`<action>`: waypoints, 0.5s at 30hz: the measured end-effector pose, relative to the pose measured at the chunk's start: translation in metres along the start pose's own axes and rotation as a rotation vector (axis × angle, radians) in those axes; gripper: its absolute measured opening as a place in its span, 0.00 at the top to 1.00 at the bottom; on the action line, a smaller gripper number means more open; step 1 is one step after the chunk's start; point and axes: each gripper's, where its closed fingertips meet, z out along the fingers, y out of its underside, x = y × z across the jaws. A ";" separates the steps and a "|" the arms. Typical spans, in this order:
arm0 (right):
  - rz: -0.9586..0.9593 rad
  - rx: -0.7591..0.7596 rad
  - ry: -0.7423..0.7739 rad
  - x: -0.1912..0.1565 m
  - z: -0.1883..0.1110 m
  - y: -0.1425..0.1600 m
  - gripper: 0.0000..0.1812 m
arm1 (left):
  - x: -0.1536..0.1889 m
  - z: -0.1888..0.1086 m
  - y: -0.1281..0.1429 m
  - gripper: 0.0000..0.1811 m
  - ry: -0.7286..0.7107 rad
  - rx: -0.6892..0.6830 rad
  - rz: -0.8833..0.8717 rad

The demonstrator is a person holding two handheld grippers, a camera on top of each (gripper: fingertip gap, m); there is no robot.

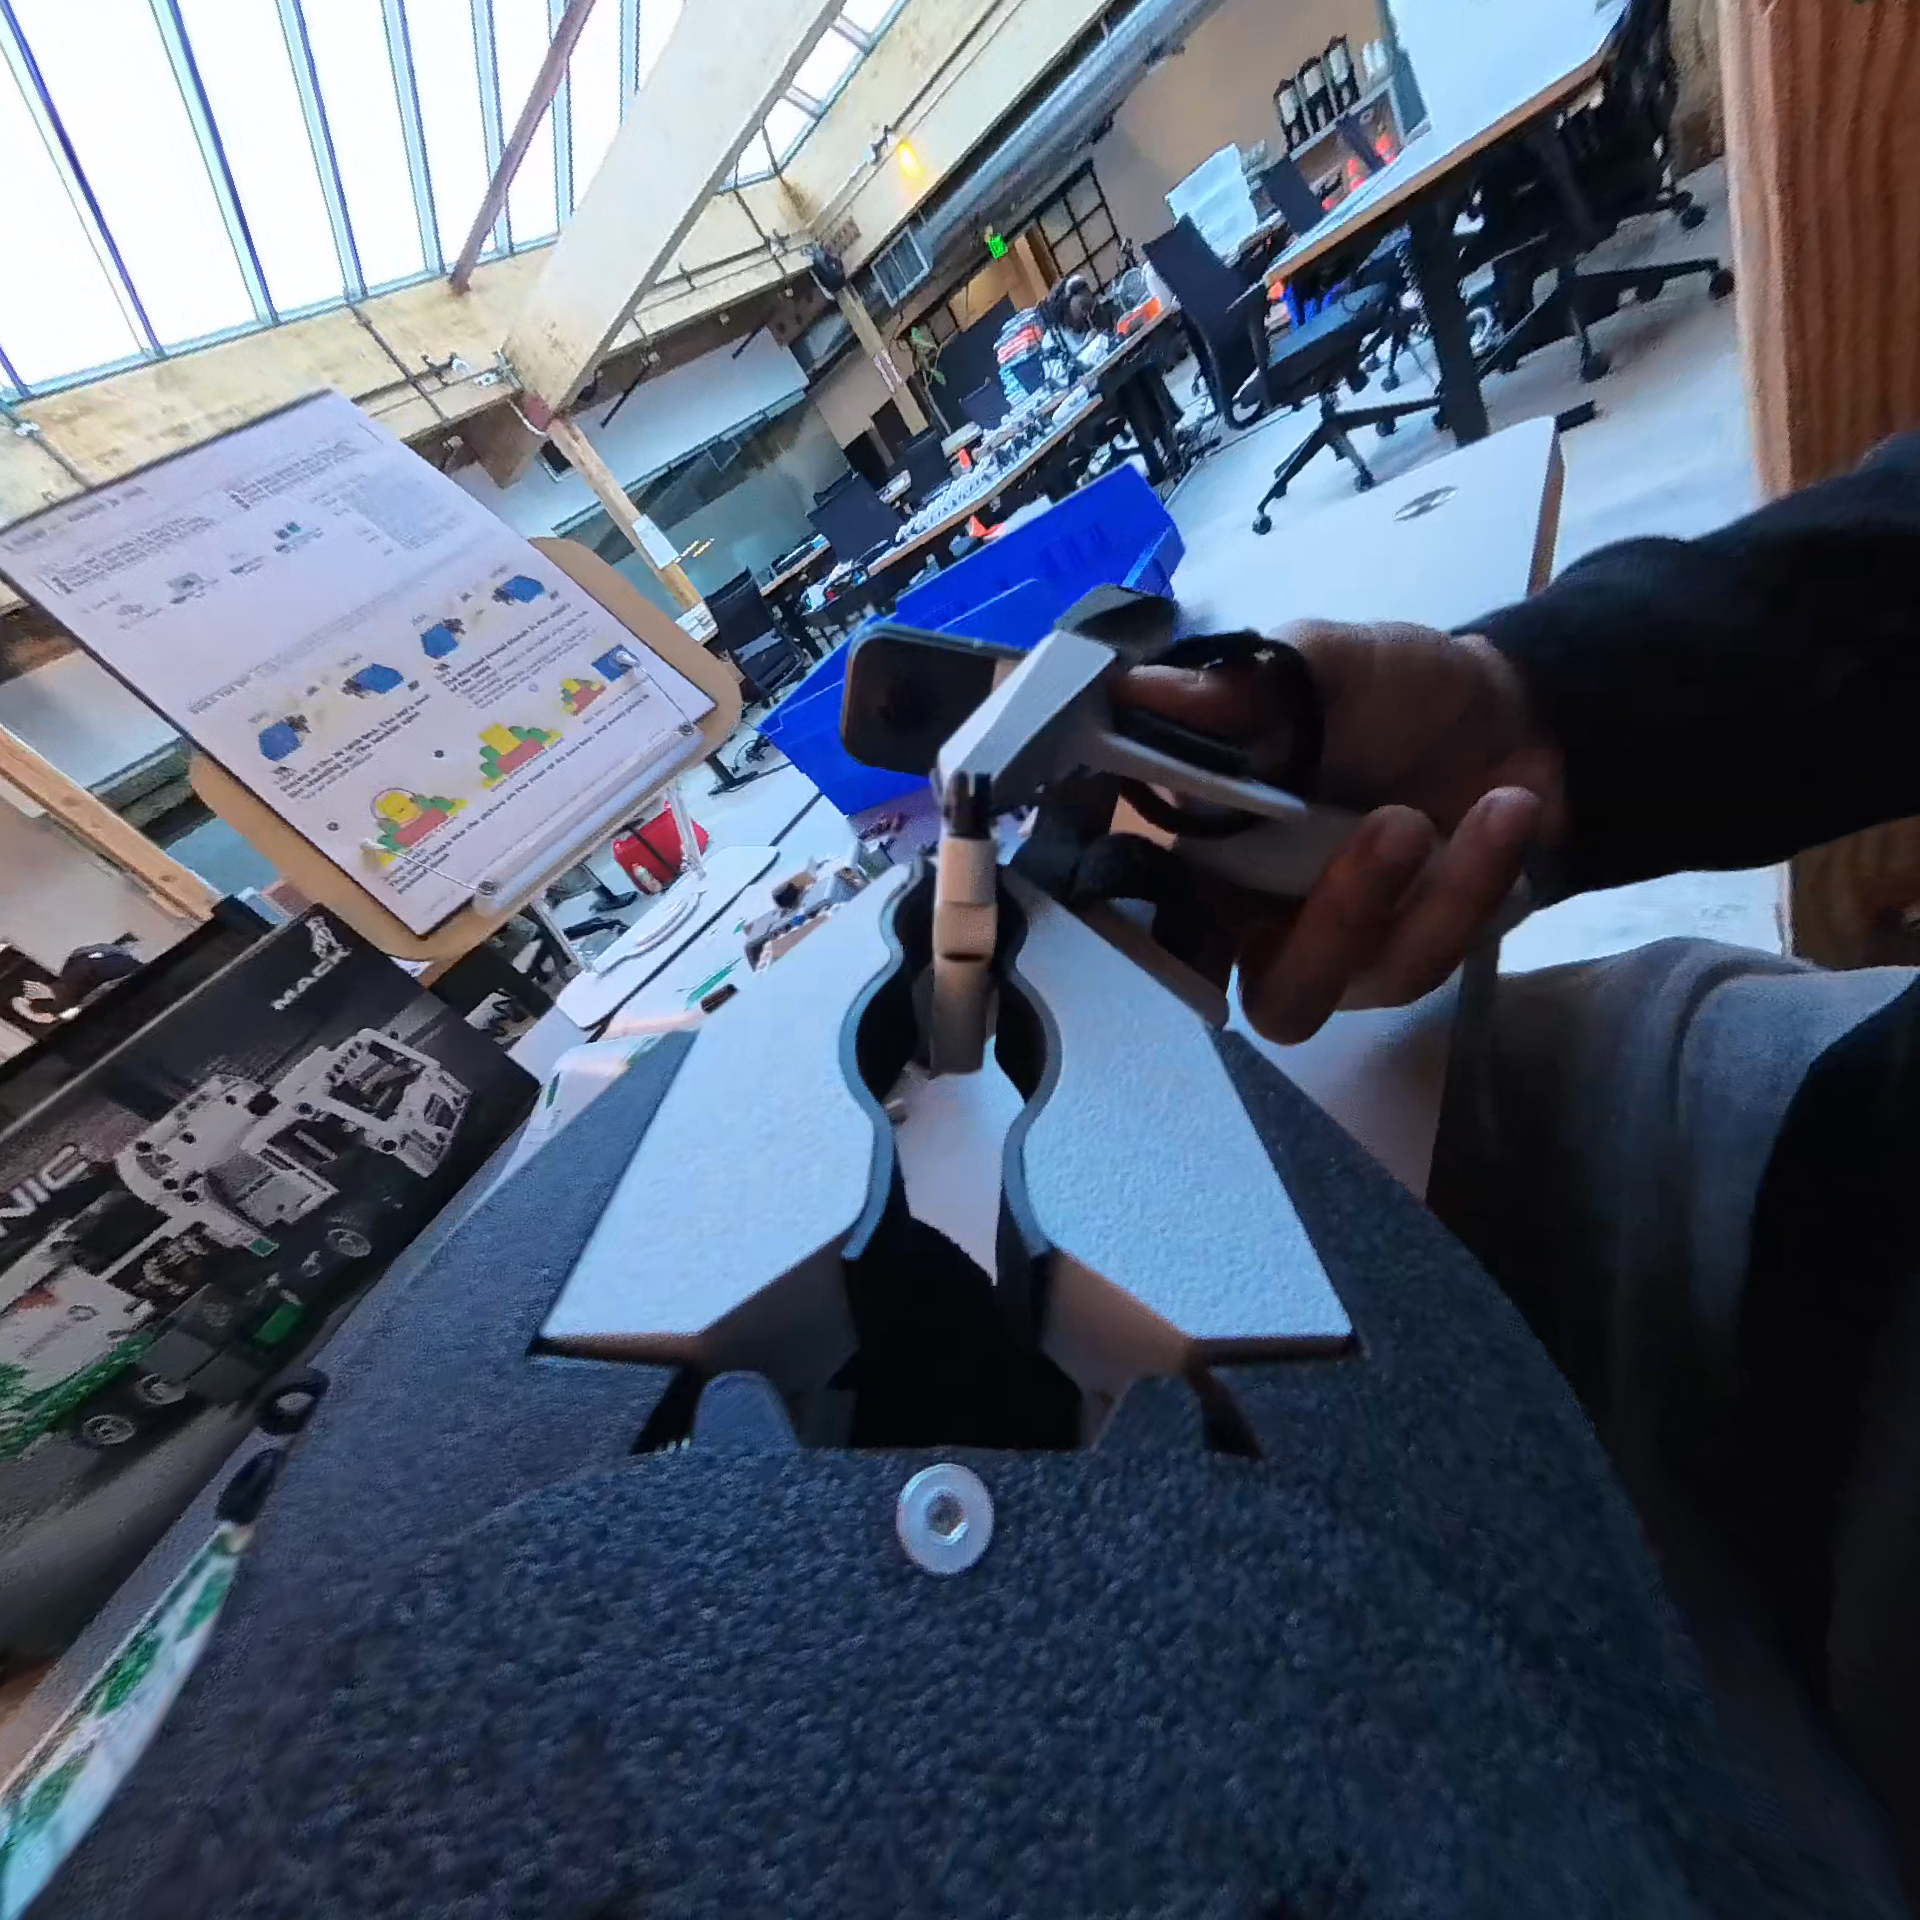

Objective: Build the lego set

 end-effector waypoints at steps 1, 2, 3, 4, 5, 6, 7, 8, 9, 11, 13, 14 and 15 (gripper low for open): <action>0.009 0.006 -0.014 -0.001 0.000 0.000 0.78 | 0.000 0.000 -0.001 0.97 0.006 0.001 -0.008; 0.015 0.009 -0.023 -0.002 0.000 0.000 0.78 | 0.001 0.000 -0.002 0.97 0.011 0.001 -0.005; 0.013 0.012 -0.019 -0.001 0.001 -0.001 0.78 | 0.000 0.000 -0.001 0.97 0.009 -0.002 -0.002; 0.007 0.015 -0.003 0.002 0.000 -0.001 0.78 | 0.000 -0.001 -0.002 0.97 0.006 0.000 -0.004; 0.019 0.013 -0.013 0.003 0.000 0.000 0.78 | 0.001 -0.001 -0.005 0.97 0.009 0.013 -0.013; 0.040 0.014 -0.040 0.001 0.000 0.001 0.78 | 0.002 -0.002 -0.007 0.97 0.009 0.025 -0.018; 0.058 0.021 -0.066 0.000 0.000 0.001 0.78 | 0.003 -0.001 -0.009 0.97 0.010 0.029 -0.016; 0.072 0.022 -0.095 -0.002 -0.001 0.002 0.78 | 0.003 -0.001 -0.010 0.97 0.011 0.030 -0.005; 0.076 0.023 -0.108 -0.003 -0.002 0.002 0.78 | 0.003 -0.001 -0.010 0.97 0.006 0.023 0.010; 0.090 0.029 -0.126 -0.003 -0.002 0.002 0.78 | 0.003 0.000 -0.010 0.97 0.006 0.016 0.024; 0.096 0.031 -0.135 -0.004 -0.002 0.002 0.78 | 0.003 -0.001 -0.011 0.97 0.016 0.014 0.008; 0.081 0.021 -0.139 -0.005 -0.002 0.003 0.78 | 0.004 -0.001 -0.012 0.97 0.019 0.019 0.008; 0.073 0.012 -0.139 -0.006 -0.002 0.003 0.78 | 0.004 -0.001 -0.012 0.96 0.020 0.016 0.012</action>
